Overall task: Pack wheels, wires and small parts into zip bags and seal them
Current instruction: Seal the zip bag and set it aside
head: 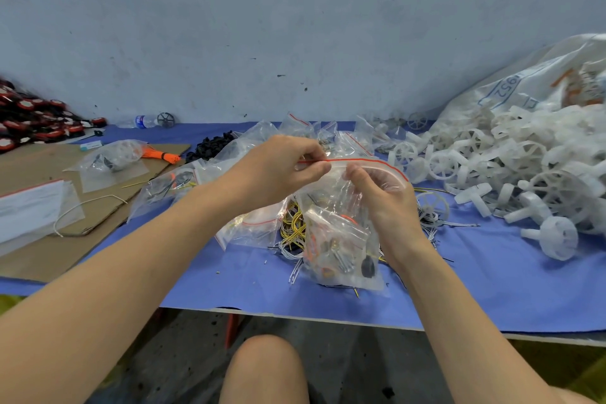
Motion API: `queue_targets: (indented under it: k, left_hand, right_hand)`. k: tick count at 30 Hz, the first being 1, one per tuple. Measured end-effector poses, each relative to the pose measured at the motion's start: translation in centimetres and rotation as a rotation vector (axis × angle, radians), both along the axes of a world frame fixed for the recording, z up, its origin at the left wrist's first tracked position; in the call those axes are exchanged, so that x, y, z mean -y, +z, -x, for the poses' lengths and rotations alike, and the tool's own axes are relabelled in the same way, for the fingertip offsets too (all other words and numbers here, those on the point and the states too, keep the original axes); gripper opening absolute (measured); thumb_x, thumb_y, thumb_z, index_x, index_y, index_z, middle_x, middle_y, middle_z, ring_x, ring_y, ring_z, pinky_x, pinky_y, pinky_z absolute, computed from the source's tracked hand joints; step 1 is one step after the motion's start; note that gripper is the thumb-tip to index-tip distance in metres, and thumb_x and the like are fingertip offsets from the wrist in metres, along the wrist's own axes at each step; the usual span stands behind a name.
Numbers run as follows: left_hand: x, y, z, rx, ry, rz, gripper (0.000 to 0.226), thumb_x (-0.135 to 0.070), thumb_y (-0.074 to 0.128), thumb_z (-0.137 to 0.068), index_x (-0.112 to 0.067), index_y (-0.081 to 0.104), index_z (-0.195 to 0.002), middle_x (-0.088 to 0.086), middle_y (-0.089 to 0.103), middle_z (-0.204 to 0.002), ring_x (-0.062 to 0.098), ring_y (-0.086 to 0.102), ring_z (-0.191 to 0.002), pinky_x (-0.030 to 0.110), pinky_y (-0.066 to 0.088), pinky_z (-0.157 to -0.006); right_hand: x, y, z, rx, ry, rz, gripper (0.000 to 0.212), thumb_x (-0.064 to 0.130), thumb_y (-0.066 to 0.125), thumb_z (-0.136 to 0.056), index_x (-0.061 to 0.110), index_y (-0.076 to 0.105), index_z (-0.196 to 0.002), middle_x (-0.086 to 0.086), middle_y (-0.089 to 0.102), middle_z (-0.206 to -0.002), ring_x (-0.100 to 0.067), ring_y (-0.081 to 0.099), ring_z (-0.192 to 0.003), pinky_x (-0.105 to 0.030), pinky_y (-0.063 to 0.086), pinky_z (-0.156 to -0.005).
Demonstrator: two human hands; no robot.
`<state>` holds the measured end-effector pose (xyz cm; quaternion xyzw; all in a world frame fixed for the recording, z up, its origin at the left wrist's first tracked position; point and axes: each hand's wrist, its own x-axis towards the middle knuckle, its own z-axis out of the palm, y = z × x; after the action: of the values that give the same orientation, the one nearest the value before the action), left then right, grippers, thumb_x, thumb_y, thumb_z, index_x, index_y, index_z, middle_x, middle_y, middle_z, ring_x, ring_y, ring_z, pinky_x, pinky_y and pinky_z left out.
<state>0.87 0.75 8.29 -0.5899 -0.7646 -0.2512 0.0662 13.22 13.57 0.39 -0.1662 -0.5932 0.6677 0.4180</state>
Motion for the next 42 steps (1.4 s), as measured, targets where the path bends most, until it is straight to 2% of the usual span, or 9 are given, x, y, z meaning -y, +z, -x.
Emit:
queue_targets:
  k: [5, 9, 22, 24, 26, 29, 36, 40, 42]
  left_hand:
    - [-0.2, -0.3, 0.3, 0.016, 0.003, -0.022, 0.014, -0.037, 0.059, -0.095, -0.026, 0.068, -0.093, -0.015, 0.067, -0.087, -0.002, 0.06, -0.082, 0.026, 0.049, -0.076]
    - [0.4, -0.6, 1.1, 0.05, 0.025, -0.038, 0.01, -0.035, 0.06, -0.095, -0.031, 0.063, -0.087, -0.02, 0.063, -0.078, -0.004, 0.058, -0.075, 0.017, 0.042, -0.066]
    - [1.1, -0.9, 1.6, 0.043, 0.053, -0.077, 0.013, -0.036, 0.061, -0.094, -0.025, 0.067, -0.089, -0.017, 0.064, -0.078, -0.003, 0.06, -0.076, 0.006, 0.041, -0.063]
    - [1.1, -0.9, 1.7, 0.035, 0.067, -0.075, 0.013, -0.038, 0.061, -0.094, -0.028, 0.065, -0.088, -0.012, 0.066, -0.079, 0.004, 0.062, -0.078, 0.013, 0.044, -0.066]
    - [1.2, -1.0, 1.8, 0.044, 0.096, -0.073, 0.013, -0.038, 0.061, -0.095, -0.028, 0.062, -0.087, -0.004, 0.069, -0.081, 0.015, 0.064, -0.08, 0.033, 0.051, -0.073]
    - [1.4, -1.2, 1.8, 0.019, 0.143, -0.072, 0.013, -0.038, 0.056, -0.097, -0.03, 0.057, -0.086, -0.01, 0.065, -0.081, 0.018, 0.063, -0.081, 0.045, 0.053, -0.074]
    - [1.4, -1.8, 1.7, -0.026, 0.168, -0.124, 0.014, -0.029, 0.051, -0.1, -0.028, 0.053, -0.085, -0.015, 0.056, -0.075, 0.019, 0.057, -0.075, 0.038, 0.049, -0.067]
    - [1.1, -1.9, 1.4, -0.001, 0.167, -0.062, 0.016, -0.036, 0.048, -0.101, -0.027, 0.055, -0.088, -0.015, 0.057, -0.077, 0.014, 0.056, -0.076, 0.03, 0.039, -0.061]
    - [0.4, -1.6, 0.5, -0.089, 0.147, -0.051, 0.019, -0.043, 0.049, -0.099, -0.027, 0.058, -0.093, -0.012, 0.063, -0.087, 0.014, 0.059, -0.085, 0.03, 0.041, -0.068]
  right_hand:
    - [0.1, 0.0, 0.1, -0.017, -0.011, -0.015, 0.009, 0.021, 0.071, -0.091, 0.015, 0.077, -0.088, 0.006, 0.074, -0.08, 0.0, 0.066, -0.075, -0.011, 0.049, -0.065]
    - [-0.5, 0.0, -0.1, 0.027, -0.061, -0.001, 0.013, 0.029, 0.071, -0.091, 0.019, 0.076, -0.084, 0.013, 0.069, -0.071, 0.001, 0.058, -0.064, -0.014, 0.047, -0.058]
    - [-0.8, -0.2, -0.5, 0.038, -0.09, 0.018, 0.015, 0.034, 0.072, -0.089, 0.019, 0.077, -0.085, 0.011, 0.073, -0.076, 0.001, 0.058, -0.062, -0.013, 0.047, -0.057]
    - [-0.9, -0.2, -0.5, 0.028, -0.088, 0.035, 0.015, 0.033, 0.072, -0.09, 0.02, 0.077, -0.085, 0.011, 0.072, -0.076, 0.001, 0.057, -0.062, -0.013, 0.047, -0.055]
    - [-1.0, -0.2, -0.5, 0.02, -0.086, 0.062, 0.016, 0.033, 0.072, -0.09, 0.02, 0.078, -0.082, 0.011, 0.071, -0.076, -0.001, 0.056, -0.062, -0.015, 0.047, -0.057]
    - [-1.1, -0.2, -0.5, -0.017, -0.084, 0.113, 0.017, 0.032, 0.073, -0.089, 0.02, 0.077, -0.079, 0.008, 0.07, -0.077, -0.006, 0.056, -0.066, -0.022, 0.047, -0.063]
    - [-1.2, 0.0, -0.6, -0.126, -0.088, 0.273, 0.023, 0.034, 0.073, -0.088, 0.023, 0.077, -0.068, 0.008, 0.071, -0.075, -0.008, 0.057, -0.058, -0.02, 0.047, -0.052]
    - [-1.5, 0.1, -0.7, -0.118, -0.117, 0.292, 0.023, 0.033, 0.072, -0.09, 0.021, 0.071, -0.07, 0.009, 0.069, -0.074, -0.009, 0.058, -0.06, -0.027, 0.05, -0.059]
    - [-1.3, 0.4, -0.6, -0.121, -0.109, 0.3, 0.027, 0.032, 0.071, -0.09, 0.021, 0.068, -0.066, 0.009, 0.066, -0.07, -0.008, 0.058, -0.059, -0.025, 0.049, -0.057]
